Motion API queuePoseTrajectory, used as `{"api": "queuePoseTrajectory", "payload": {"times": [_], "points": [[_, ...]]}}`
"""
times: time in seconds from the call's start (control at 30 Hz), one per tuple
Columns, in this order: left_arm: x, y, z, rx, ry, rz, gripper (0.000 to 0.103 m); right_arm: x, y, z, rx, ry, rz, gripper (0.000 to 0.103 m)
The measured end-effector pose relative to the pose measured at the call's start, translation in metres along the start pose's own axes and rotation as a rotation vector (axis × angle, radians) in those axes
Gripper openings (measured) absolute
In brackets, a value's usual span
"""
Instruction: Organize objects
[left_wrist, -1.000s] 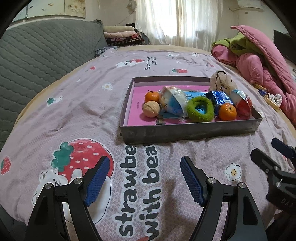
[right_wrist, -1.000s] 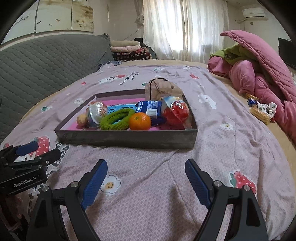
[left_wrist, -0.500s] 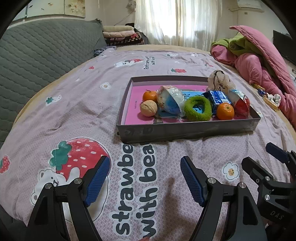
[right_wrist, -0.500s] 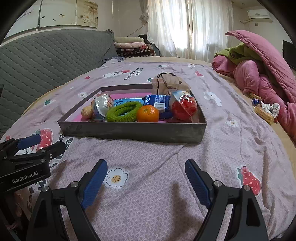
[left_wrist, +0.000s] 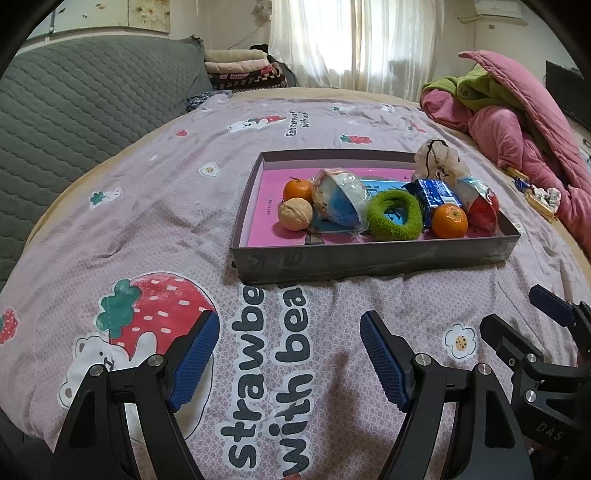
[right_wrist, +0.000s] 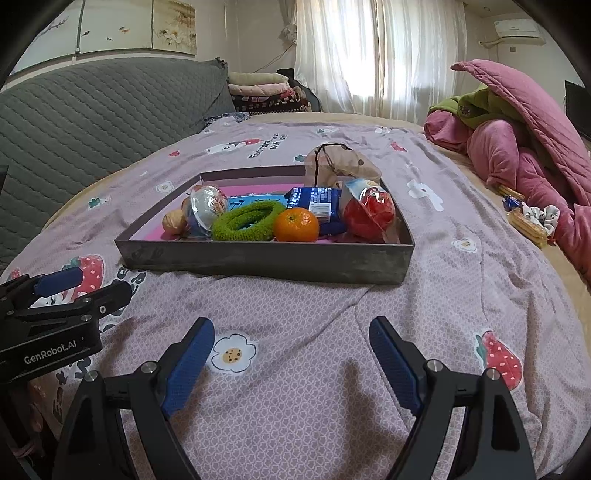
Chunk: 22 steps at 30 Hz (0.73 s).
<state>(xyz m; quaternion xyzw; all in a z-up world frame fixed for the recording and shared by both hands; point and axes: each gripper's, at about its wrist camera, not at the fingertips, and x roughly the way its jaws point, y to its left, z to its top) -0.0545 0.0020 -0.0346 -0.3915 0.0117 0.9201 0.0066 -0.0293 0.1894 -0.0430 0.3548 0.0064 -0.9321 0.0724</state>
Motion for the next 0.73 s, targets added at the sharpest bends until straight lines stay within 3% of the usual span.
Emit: {"api": "queuePoseTrajectory", "payload": {"times": [0.57, 0.73], "points": [[0.0046, 0.0041, 0.0008, -0.015, 0.004, -0.003, 0.08, 0.0054, 0.0005, -0.001, 0.001, 0.009, 0.0, 0.085], [0.0002, 0.0067, 0.0015, -0.019, -0.037, 0.026, 0.08, 0.0091, 0.0016, -0.0024, -0.004, 0.021, -0.002, 0.085]]}}
